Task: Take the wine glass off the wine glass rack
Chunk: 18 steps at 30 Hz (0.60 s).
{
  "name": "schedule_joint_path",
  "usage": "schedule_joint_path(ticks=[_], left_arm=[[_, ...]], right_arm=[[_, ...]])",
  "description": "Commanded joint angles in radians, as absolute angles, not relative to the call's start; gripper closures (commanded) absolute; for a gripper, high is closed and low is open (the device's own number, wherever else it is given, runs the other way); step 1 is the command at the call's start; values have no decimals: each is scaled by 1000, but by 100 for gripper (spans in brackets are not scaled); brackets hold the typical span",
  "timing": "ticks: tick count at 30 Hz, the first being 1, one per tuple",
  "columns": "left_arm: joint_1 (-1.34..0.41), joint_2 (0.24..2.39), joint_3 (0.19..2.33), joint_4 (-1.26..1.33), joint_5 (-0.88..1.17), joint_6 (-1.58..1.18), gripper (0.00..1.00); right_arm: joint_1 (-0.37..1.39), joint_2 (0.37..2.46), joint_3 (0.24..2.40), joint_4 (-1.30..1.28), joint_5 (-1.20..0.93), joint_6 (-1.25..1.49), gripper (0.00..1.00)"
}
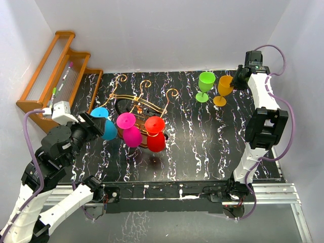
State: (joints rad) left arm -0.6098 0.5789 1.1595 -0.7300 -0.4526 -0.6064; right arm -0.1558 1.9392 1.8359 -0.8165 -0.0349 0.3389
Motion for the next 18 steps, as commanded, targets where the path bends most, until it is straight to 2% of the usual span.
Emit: schedule_joint_path(ticks=[1,8,13,18], left_arm=[[-606,578,1157,-726,-445,-610,39],[-606,579,1154,-723,-443,-617,39],[-606,594,1146,-714,-423,-623,39],[-606,632,1135,-694,-381,-632,39]], right_arm=[[-149,1942,1863,-782,-63,337,72],[-149,1870,1884,-787,-77,343,66],[-136,1781,1974,-827,-88,341,64],[-42,1622,2001,-804,-81,327,63]])
